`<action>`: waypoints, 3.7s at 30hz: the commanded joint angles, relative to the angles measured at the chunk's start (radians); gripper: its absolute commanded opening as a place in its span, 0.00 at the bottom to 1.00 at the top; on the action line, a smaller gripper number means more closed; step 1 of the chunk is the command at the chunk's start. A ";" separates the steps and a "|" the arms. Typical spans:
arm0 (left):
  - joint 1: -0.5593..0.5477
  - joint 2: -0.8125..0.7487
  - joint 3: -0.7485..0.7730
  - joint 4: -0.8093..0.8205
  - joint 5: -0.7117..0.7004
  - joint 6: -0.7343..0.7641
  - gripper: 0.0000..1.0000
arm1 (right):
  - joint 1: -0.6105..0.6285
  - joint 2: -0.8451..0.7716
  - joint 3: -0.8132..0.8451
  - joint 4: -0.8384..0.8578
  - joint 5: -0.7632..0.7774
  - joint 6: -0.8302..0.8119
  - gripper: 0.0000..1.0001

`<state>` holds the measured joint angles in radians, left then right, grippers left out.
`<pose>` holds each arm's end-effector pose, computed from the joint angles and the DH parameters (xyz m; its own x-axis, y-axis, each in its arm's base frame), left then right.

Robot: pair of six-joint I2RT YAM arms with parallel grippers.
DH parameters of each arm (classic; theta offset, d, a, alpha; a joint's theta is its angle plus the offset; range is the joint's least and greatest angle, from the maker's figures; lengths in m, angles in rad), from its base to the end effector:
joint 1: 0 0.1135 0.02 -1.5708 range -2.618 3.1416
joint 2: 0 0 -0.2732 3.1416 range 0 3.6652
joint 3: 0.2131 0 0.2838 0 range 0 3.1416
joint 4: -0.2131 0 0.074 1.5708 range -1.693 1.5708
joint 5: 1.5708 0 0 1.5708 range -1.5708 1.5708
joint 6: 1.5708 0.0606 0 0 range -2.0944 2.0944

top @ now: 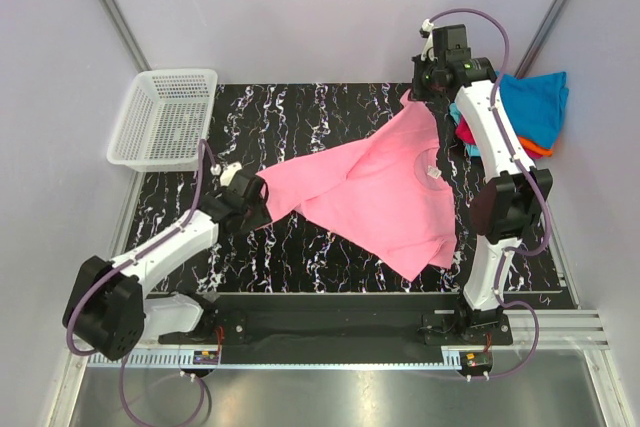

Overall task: Fold and stack the t-shirts
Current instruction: Flatten the tshirt out

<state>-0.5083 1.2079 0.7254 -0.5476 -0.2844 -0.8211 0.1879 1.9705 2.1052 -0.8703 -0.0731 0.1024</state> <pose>0.2394 -0.1139 0.1801 -0.7599 -0.3808 -0.5268 -0.3158 0.9247 -0.2128 0.4833 0.0964 0.3717 -0.6802 -0.0256 -0.7325 -0.1708 0.9774 0.1245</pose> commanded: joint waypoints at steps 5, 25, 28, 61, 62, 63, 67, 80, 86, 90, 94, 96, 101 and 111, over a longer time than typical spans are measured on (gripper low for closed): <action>-0.002 0.103 -0.008 0.129 0.019 -0.009 0.55 | 0.005 -0.065 -0.024 0.054 -0.045 0.017 0.00; -0.002 0.254 0.051 0.147 -0.119 0.010 0.49 | 0.004 -0.078 -0.056 0.065 -0.036 0.010 0.00; -0.002 0.274 0.072 0.147 -0.125 0.017 0.49 | 0.005 -0.075 -0.053 0.063 -0.036 0.010 0.00; 0.001 0.301 0.060 0.113 -0.104 0.025 0.13 | 0.005 -0.076 -0.059 0.067 -0.019 0.014 0.00; 0.001 0.301 0.060 0.117 -0.104 0.027 0.10 | 0.005 -0.076 -0.059 0.063 -0.017 0.013 0.00; 0.001 0.297 0.062 0.118 -0.102 0.036 0.05 | 0.005 -0.079 -0.060 0.065 -0.017 0.013 0.00; 0.001 0.256 0.065 0.112 -0.104 0.065 0.00 | 0.005 -0.097 -0.076 0.063 -0.017 0.025 0.00; 0.013 -0.253 0.345 -0.173 -0.167 0.203 0.00 | 0.005 -0.461 -0.222 0.010 0.153 0.074 0.00; 0.022 -0.370 0.554 -0.271 -0.249 0.270 0.00 | 0.005 -0.640 -0.154 -0.055 0.220 0.057 0.00; 0.027 -0.407 0.695 -0.282 -0.323 0.325 0.00 | 0.005 -0.746 -0.074 -0.067 0.231 -0.004 0.00; 0.027 -0.430 0.789 -0.273 -0.334 0.350 0.00 | 0.005 -0.783 0.028 -0.093 0.193 -0.046 0.00; 0.027 -0.444 0.812 -0.226 -0.305 0.388 0.00 | 0.005 -0.800 0.070 -0.101 0.176 -0.070 0.00; 0.027 -0.464 0.888 -0.146 -0.271 0.448 0.00 | 0.005 -0.825 0.182 -0.107 0.174 -0.128 0.00; 0.027 -0.516 0.942 -0.132 -0.071 0.436 0.00 | 0.005 -0.884 0.355 -0.104 0.113 -0.170 0.00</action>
<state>-0.4877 0.7116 1.6505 -0.7341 -0.4641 -0.4103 0.1890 1.1110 2.4149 -1.0096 0.0605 -0.0162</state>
